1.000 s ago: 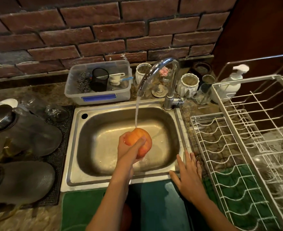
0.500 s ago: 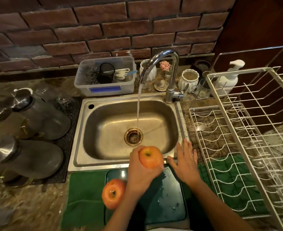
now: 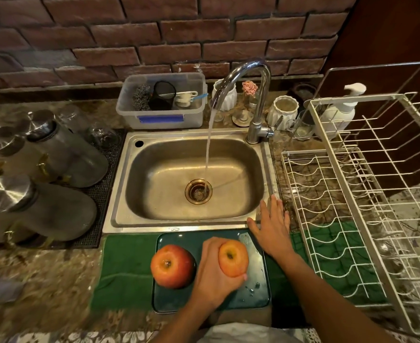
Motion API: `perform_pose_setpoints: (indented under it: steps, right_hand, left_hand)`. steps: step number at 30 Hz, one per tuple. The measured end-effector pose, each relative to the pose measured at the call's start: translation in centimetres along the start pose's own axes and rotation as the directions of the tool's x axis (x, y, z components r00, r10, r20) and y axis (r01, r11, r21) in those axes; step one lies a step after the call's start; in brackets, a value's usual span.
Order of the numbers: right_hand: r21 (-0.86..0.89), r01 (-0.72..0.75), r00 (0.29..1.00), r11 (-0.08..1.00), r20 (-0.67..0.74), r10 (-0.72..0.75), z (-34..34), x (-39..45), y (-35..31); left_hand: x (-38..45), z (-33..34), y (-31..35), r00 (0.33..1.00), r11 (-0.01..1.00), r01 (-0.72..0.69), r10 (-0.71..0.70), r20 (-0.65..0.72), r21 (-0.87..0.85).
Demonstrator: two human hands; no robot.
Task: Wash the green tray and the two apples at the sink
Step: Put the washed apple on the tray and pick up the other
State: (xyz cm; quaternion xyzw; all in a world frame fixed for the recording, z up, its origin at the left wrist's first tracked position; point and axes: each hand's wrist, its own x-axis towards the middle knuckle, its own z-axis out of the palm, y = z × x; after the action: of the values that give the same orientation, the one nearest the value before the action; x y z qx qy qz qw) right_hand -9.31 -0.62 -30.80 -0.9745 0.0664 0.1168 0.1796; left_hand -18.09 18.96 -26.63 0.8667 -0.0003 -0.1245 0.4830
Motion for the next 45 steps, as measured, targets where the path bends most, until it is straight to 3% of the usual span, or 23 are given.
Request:
perform_pose_setpoints:
  steps: [9, 23, 28, 31, 34, 37, 40, 45]
  right_hand:
    - [-0.021, -0.006, 1.0, 1.0, -0.002, 0.006, 0.1, 0.2, -0.1]
    - [-0.023, -0.015, 1.0, 1.0, 0.008, 0.015, -0.1, 0.2, 0.0]
    - [-0.012, -0.008, 1.0, 1.0, 0.011, 0.008, 0.0, 0.3, -0.1]
    - [-0.005, -0.008, 1.0, 1.0, 0.021, 0.008, 0.0, 0.4, -0.1]
    - [-0.009, -0.01, 0.999, 1.0, 0.031, 0.01, 0.0, 0.5, -0.1]
    - [-0.036, -0.018, 0.999, 0.999, 0.029, 0.02, 0.0, 0.5, -0.2]
    - [-0.047, -0.014, 1.0, 0.999, 0.021, 0.015, 0.0, 0.5, -0.2]
    - [-0.045, -0.03, 0.999, 0.999, 0.041, 0.032, 0.1, 0.4, -0.1]
  left_hand:
    - [-0.7, 0.2, -1.2, 0.998, 0.994, -0.054, 0.05, 0.042, 0.097]
    - [-1.6, -0.2, -0.8, 0.994, 0.992, -0.094, 0.089, 0.062, 0.084]
    - [-0.3, -3.3, 2.1, 0.992, 0.987, -0.122, 0.123, 0.001, 0.101]
    - [1.8, -7.1, 2.9, 0.978, 0.98, -0.146, 0.164, -0.128, 0.138]
    - [4.1, -11.5, 0.9, 0.95, 0.971, -0.105, 0.162, -0.267, 0.214]
    - [5.8, -15.3, -3.1, 0.943, 0.923, 0.003, 0.125, -0.308, 0.384]
    - [7.0, -17.1, -6.7, 0.958, 0.862, 0.087, 0.065, -0.278, 0.5]
    - [8.0, -16.6, -9.9, 0.993, 0.775, 0.11, -0.059, -0.102, 0.622]
